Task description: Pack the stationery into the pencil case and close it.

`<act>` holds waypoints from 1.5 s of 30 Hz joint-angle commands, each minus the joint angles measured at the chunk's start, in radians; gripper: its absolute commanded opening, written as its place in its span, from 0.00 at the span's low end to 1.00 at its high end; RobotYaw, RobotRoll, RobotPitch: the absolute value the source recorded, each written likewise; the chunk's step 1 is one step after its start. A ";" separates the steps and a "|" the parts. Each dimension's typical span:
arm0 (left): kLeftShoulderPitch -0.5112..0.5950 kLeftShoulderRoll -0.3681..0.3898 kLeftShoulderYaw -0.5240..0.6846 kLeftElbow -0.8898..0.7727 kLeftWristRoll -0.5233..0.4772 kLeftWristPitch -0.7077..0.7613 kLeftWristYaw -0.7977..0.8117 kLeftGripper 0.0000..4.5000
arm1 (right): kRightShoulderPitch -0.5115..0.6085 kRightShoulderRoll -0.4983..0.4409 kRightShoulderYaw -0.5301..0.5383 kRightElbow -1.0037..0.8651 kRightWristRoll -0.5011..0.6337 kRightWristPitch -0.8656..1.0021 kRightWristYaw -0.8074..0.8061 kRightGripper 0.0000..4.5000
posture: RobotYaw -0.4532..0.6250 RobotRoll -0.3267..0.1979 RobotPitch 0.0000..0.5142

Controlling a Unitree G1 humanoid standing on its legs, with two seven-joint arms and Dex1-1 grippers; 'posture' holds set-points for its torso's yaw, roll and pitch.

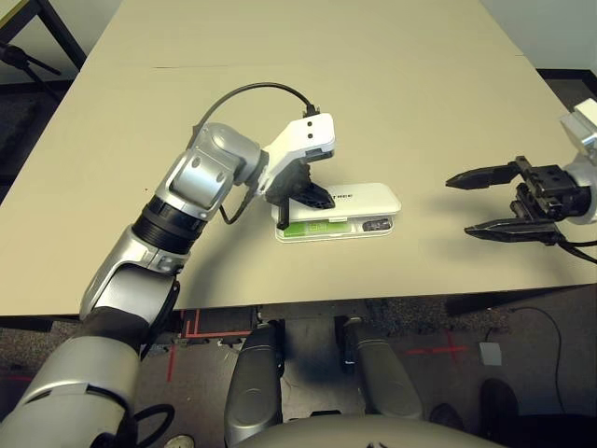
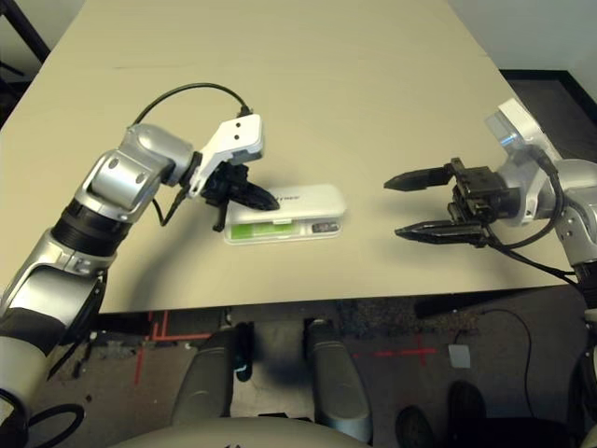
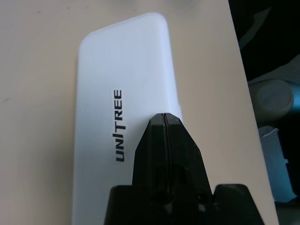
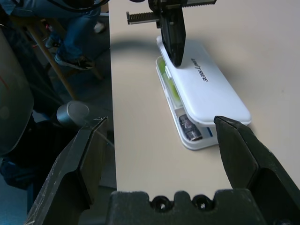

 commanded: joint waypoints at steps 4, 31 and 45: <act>0.040 -0.018 -0.057 -0.028 -0.012 0.024 0.020 0.01 | 0.027 -0.045 -0.037 0.006 0.024 -0.028 0.004 1.00 | 0.29 0.62 0.38; 0.060 -0.042 0.150 0.035 -0.039 0.116 0.309 0.72 | -0.016 0.212 -0.160 -0.056 -0.080 0.138 -0.293 1.00 | 0.32 0.62 0.37; 0.242 -0.058 0.714 0.075 -0.016 -0.214 0.981 1.00 | -0.195 0.433 -0.291 0.197 -0.317 0.131 -0.939 1.00 | 0.37 0.62 0.37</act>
